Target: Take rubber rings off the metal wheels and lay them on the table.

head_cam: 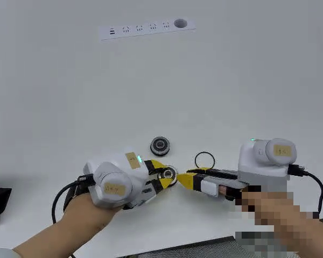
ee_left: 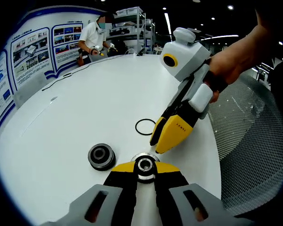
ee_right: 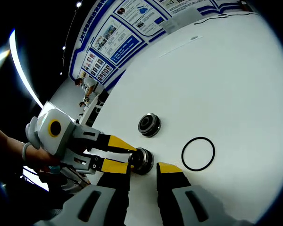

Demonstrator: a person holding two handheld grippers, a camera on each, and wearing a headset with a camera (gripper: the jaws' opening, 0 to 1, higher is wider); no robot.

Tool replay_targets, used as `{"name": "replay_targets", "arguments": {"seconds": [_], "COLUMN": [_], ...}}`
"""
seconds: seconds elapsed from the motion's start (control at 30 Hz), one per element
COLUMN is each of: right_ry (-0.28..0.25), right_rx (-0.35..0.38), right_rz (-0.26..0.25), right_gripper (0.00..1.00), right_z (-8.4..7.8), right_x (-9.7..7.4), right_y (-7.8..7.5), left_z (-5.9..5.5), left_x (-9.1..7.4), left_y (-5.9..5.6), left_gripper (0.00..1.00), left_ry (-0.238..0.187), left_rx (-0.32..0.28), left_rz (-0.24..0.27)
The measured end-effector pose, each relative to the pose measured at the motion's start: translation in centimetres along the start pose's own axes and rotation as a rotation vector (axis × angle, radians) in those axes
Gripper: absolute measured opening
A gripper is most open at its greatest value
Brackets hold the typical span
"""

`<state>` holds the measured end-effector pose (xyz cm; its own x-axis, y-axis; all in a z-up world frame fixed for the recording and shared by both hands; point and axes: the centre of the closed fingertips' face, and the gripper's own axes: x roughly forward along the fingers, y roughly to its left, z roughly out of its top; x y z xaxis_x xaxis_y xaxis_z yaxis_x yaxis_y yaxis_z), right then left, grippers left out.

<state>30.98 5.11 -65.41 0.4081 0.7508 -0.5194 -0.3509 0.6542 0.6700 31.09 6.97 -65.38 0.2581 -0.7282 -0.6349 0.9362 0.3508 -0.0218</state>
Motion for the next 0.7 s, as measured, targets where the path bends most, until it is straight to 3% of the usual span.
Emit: {"name": "replay_targets", "arguments": {"seconds": [0.7], "right_ry": [0.035], "right_rx": [0.047], "right_rz": [0.042], "right_gripper": [0.24], "right_z": [0.0], "right_x": [1.9], "right_y": [0.2], "left_z": [0.1], "left_x": [0.0], "left_y": [0.0], "left_gripper": [0.14], "left_ry": [-0.015], "left_rx": [-0.016], "left_rz": [0.007]}}
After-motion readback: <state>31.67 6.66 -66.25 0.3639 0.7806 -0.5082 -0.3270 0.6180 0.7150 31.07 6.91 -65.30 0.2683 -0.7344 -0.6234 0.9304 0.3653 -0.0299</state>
